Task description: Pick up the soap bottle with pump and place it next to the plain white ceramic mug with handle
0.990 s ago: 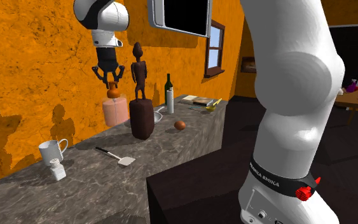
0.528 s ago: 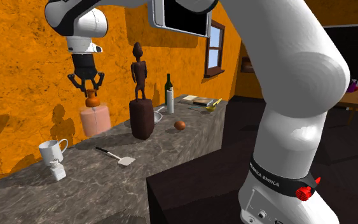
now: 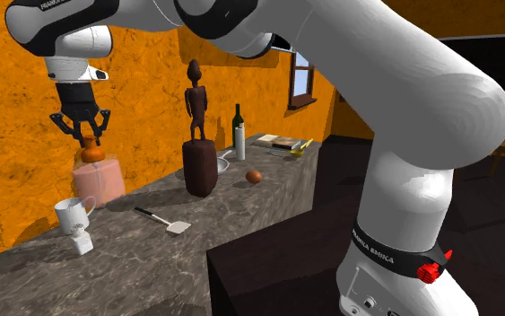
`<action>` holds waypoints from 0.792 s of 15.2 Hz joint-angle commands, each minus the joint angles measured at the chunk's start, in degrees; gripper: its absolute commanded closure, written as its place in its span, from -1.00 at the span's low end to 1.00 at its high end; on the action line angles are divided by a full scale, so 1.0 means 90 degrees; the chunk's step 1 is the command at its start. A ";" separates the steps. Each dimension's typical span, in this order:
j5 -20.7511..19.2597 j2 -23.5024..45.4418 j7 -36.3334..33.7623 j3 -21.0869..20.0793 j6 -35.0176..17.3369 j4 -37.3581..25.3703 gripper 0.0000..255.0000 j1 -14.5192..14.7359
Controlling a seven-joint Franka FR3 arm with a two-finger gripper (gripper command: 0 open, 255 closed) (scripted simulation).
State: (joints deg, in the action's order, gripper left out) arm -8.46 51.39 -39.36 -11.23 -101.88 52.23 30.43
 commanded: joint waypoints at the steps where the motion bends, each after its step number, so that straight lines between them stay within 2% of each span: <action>1: -0.0017 0.0173 -0.0069 0.0006 -0.0013 -0.0162 1.00 0.0087; 12: -0.0056 0.0385 -0.0108 0.0031 -0.0792 0.0412 1.00 0.0047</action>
State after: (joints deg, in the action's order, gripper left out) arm -8.93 54.83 -40.23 -10.97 -108.19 55.20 30.88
